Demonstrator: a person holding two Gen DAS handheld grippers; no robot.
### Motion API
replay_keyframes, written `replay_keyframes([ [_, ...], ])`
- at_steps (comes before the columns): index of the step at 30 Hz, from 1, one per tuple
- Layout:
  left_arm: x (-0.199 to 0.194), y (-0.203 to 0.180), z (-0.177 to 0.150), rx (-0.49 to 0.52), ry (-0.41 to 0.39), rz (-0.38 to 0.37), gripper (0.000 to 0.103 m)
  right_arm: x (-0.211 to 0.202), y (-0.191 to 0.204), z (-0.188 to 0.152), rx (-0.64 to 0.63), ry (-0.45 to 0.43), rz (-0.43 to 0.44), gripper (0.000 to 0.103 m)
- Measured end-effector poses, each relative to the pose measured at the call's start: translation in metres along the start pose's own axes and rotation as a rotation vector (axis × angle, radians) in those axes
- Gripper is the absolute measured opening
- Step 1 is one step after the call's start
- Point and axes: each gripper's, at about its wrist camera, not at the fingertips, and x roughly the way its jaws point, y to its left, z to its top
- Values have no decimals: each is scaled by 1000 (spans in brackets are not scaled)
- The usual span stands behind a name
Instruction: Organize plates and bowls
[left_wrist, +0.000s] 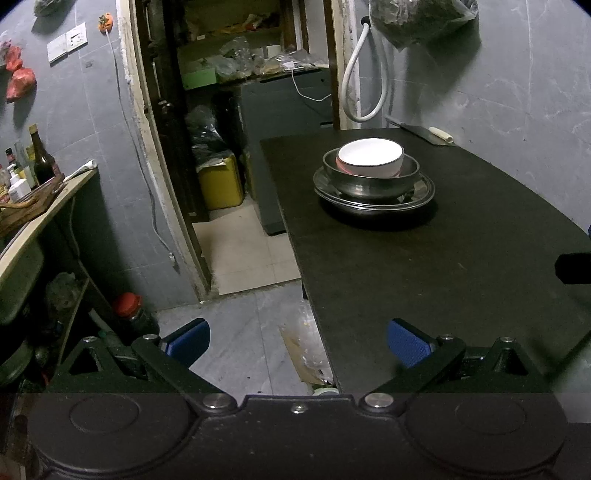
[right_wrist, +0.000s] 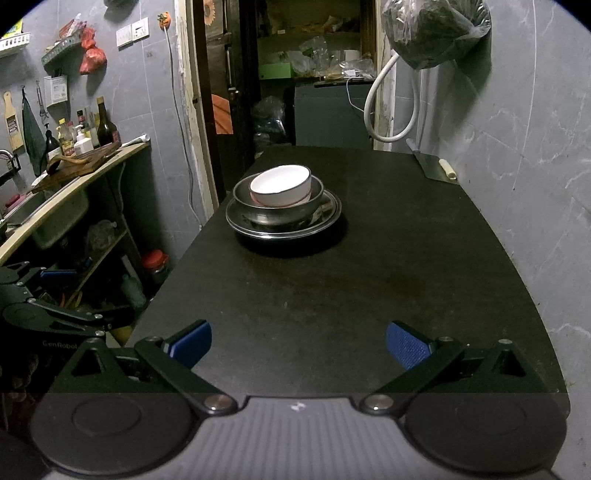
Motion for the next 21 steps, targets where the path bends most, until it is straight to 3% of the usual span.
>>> replay_keyframes([
  [21, 0, 0, 0, 0, 2, 1, 102, 1, 0, 1, 1, 3, 0, 103],
])
